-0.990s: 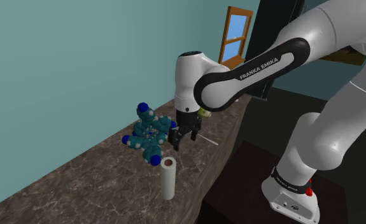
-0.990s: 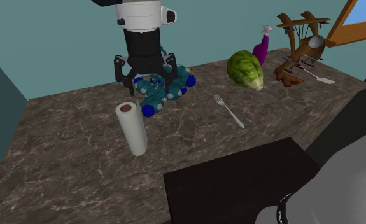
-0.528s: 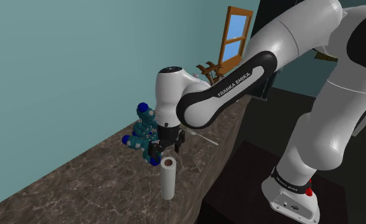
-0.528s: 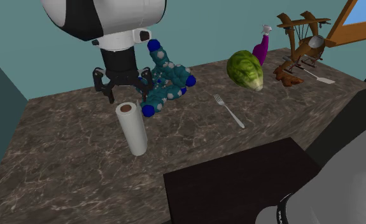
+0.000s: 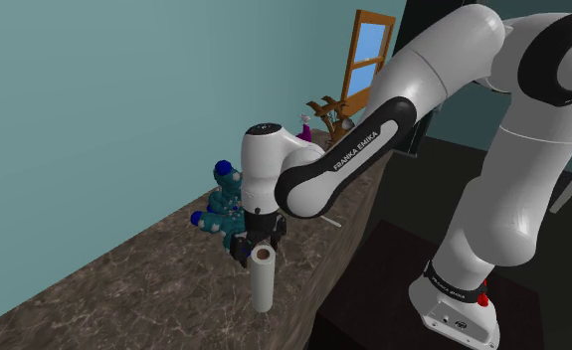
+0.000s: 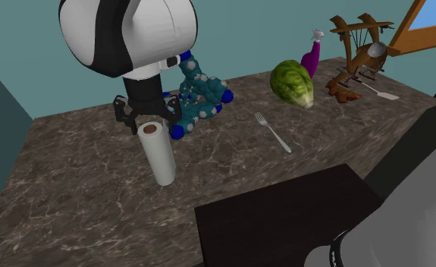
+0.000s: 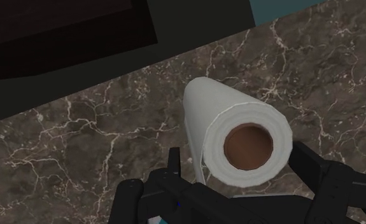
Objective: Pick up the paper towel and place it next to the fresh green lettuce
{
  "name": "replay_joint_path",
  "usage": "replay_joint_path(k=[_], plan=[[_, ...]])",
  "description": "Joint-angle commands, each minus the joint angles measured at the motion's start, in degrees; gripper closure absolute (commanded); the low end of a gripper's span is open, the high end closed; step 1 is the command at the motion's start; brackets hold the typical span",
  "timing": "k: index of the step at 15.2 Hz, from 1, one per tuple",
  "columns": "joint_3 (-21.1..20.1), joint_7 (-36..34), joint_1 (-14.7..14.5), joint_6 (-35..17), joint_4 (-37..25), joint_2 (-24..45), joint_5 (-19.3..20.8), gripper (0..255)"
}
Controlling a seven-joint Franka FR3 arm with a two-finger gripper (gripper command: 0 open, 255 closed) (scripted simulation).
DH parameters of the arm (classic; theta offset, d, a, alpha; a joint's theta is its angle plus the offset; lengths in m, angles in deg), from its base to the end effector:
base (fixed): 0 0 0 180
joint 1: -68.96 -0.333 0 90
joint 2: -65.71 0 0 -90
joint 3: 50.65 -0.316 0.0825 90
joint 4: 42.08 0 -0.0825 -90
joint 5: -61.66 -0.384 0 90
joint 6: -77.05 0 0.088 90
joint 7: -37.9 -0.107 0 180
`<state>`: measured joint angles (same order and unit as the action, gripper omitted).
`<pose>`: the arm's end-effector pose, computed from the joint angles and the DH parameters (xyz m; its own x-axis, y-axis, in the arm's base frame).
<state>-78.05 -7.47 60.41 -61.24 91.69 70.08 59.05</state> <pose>0.4146 0.3013 0.3085 0.9796 -0.1971 -0.0401 -0.1991 -0.9786 -0.0529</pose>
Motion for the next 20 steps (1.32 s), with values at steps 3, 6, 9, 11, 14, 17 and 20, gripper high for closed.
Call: replay_joint_path(k=[3,6,9,11,14,17,20], plan=[[0.0,-0.1,0.0,-0.4,0.2,0.2,0.1,0],[0.0,-0.1,0.0,-0.4,0.1,0.2,0.1,0],[0.0,-0.1,-0.1,-0.4,0.1,0.2,0.1,255],[0.0,-0.1,0.0,-0.4,0.1,0.2,0.1,255],[0.0,-0.1,0.0,-0.4,0.1,0.3,0.2,255],[-0.1,0.1,0.0,0.4,0.0,-0.4,-0.3,255],[-0.2,0.8,0.1,2.7,-0.7,-2.2,-1.3,255]])
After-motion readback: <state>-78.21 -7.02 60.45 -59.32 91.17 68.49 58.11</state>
